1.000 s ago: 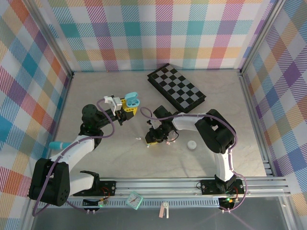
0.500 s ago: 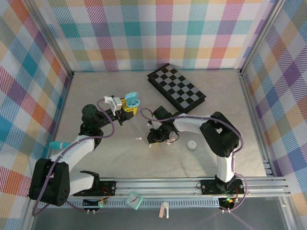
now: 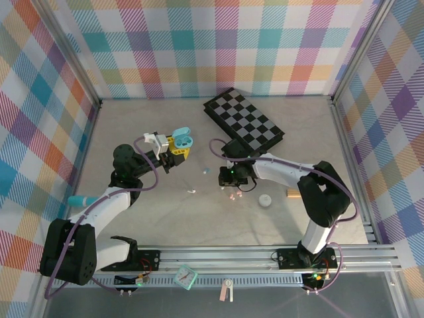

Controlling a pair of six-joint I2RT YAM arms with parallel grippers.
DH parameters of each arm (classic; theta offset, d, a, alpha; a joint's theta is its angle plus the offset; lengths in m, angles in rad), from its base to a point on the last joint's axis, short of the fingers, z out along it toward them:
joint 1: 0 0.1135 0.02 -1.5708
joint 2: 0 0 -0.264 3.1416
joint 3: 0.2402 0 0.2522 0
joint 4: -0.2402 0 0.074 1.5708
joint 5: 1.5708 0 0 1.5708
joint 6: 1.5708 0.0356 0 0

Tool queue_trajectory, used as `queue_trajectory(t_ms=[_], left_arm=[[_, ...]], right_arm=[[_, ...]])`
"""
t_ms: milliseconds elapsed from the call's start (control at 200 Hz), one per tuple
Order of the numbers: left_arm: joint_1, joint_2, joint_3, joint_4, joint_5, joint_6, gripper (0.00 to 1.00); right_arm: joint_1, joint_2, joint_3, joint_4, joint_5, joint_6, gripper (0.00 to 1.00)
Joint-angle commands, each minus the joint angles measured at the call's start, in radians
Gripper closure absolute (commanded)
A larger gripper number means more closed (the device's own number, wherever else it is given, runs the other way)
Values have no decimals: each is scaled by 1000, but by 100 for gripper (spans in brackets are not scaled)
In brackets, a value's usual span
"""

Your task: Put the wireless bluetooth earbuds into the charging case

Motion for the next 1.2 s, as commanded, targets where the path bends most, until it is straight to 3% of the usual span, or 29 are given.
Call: queue_trajectory(t_ms=[0, 500, 915, 1195], left_arm=[[11, -20, -4, 29, 6, 30, 65], [-54, -5, -17, -44, -39, 109, 65], [-168, 64, 12, -132, -68, 184, 65], [-178, 91, 8, -94, -64, 167, 65]], right_arm=[[-8, -40, 8, -86, 116, 90, 82], [-17, -146, 25, -163, 228, 85, 83], [-14, -286, 110, -194, 164, -42, 81], [-16, -293, 136, -207, 151, -89, 81]])
